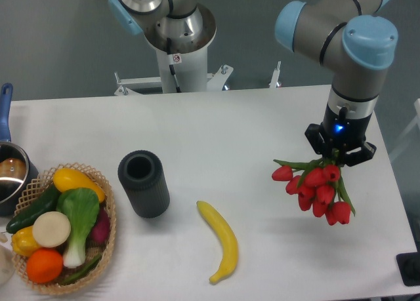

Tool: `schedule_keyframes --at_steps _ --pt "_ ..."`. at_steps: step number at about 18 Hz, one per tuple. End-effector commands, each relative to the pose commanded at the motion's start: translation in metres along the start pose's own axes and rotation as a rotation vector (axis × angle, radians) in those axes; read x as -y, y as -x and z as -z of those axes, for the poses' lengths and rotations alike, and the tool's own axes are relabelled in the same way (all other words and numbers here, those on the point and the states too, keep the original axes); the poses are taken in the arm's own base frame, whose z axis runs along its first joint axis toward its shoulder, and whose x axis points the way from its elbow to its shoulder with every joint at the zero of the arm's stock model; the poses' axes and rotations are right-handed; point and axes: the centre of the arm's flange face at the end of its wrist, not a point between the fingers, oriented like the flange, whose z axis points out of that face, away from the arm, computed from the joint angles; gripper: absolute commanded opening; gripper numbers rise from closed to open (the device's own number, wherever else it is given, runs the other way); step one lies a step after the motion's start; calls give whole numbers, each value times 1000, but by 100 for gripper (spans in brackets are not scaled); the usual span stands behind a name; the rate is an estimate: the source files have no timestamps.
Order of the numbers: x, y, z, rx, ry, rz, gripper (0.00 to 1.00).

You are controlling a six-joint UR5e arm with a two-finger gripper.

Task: Insert the flowers into the vase
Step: 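Carry the red tulip bunch in the gripper toward the dark grey vase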

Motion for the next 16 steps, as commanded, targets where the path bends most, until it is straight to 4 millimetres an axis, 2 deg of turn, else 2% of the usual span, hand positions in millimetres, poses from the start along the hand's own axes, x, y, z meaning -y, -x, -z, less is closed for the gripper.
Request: schedule_keyframes --at_steps 5,8,10,12,16 --pt "7 -8 1 -15 -7 6 0" --pt "31 -28 11 -30 -35 1 0" --pt "45 -41 16 -62 -128 42 0" --pt "55 -52 30 -95 -244 44 0" --pt "68 -79 44 -189 -456 68 0"
